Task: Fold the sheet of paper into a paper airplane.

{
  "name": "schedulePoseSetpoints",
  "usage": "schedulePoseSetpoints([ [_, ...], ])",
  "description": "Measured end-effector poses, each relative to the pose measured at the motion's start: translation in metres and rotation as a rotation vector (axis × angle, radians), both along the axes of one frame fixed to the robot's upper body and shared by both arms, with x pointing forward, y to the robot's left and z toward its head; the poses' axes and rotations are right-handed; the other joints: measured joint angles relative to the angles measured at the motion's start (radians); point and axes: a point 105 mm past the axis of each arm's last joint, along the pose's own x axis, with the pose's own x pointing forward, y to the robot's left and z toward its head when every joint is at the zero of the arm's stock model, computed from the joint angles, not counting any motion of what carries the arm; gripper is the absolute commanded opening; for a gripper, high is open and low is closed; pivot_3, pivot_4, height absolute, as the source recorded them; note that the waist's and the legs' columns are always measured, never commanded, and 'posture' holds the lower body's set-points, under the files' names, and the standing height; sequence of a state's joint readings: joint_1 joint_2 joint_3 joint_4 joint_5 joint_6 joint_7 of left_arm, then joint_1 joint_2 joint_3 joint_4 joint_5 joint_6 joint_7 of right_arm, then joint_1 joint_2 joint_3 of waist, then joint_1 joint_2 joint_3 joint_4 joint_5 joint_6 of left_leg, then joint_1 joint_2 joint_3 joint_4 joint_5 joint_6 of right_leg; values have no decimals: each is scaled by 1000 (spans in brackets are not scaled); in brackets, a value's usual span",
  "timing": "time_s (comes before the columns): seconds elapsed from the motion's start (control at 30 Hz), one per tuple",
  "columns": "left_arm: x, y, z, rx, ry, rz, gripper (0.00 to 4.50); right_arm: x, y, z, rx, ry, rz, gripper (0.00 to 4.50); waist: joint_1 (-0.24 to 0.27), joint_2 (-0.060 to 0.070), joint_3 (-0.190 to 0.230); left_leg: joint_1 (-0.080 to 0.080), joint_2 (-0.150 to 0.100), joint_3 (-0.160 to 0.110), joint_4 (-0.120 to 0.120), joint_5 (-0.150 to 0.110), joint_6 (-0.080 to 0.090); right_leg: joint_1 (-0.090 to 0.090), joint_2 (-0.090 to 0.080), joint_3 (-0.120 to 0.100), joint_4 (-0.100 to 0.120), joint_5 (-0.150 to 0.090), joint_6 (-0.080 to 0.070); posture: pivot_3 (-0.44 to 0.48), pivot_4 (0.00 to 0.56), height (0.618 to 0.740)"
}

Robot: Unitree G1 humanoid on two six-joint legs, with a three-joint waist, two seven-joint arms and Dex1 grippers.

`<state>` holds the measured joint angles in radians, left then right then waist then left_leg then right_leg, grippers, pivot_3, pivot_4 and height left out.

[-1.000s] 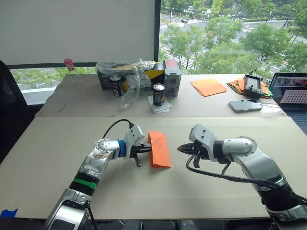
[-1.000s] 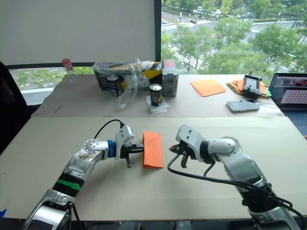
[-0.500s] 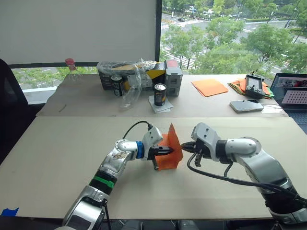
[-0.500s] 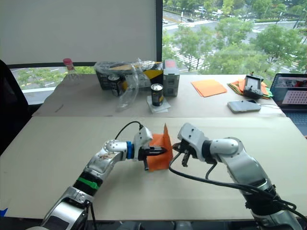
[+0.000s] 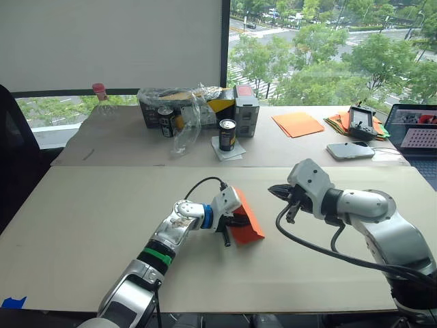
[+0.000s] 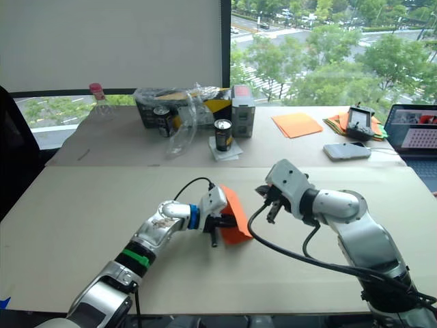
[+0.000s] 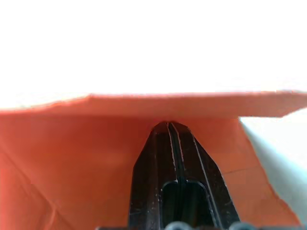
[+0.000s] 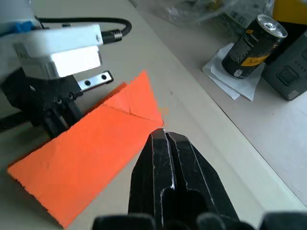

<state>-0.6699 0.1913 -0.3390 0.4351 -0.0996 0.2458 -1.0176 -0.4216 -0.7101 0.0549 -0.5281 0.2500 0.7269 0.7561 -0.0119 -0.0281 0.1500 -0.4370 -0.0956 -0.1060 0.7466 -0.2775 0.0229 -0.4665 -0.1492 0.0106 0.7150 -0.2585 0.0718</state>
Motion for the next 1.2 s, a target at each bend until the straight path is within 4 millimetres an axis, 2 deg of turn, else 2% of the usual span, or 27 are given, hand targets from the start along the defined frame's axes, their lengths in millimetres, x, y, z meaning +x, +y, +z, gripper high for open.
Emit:
schedulePoseSetpoints([
  [0.07, 1, -5, 2, -4, -3, -6, 0, -11, 16, 10, 37, -23, 79, 25, 1, 0, 0, 0, 0, 0, 0, 0, 0, 0, 0, 0, 0, 0, 0, 0, 150, 670],
  [0.13, 2, -8, 4, -9, -11, -11, 0, -17, 21, 9, 18, -15, 109, 25, 6, 0, 0, 0, 0, 0, 1, 0, 1, 1, 0, -1, -1, 0, 0, 0, 150, 670],
  [0.37, 1, -8, 6, -10, -11, -14, 0, -30, 28, -29, -70, 124, 155, 25, 7, 0, 0, 0, 0, 0, 1, 0, 1, 1, 0, -1, 0, 0, 0, 0, 150, 670],
  [0.7, 0, -12, 7, -22, -8, -21, 0, -24, 15, -38, -212, 97, 99, 25, 8, 0, 0, 0, 0, 0, 1, 0, 1, 1, 0, -1, 0, 0, 0, 0, 150, 670],
  [0.9, 0, -13, 8, -24, -9, -21, 0, -5, -13, -58, -376, 81, -10, 25, 9, 0, 0, 0, 0, 0, 1, 0, 1, 1, 0, -1, 0, 0, 0, 0, 150, 670],
  [1.1, 2, -10, 8, -18, -12, -12, 0, 10, -23, -50, -429, 0, -55, 25, 7, 0, 0, 0, 0, 0, 1, 0, 0, 1, 0, -1, 0, 0, 0, 0, 150, 670],
  [1.2, 3, -7, 8, -12, -11, -2, 0, 18, -30, -53, -444, -2, -73, 25, 7, 0, 0, 0, 0, 0, 1, 0, 0, 1, 0, 0, 0, 0, 0, 0, 150, 670],
])
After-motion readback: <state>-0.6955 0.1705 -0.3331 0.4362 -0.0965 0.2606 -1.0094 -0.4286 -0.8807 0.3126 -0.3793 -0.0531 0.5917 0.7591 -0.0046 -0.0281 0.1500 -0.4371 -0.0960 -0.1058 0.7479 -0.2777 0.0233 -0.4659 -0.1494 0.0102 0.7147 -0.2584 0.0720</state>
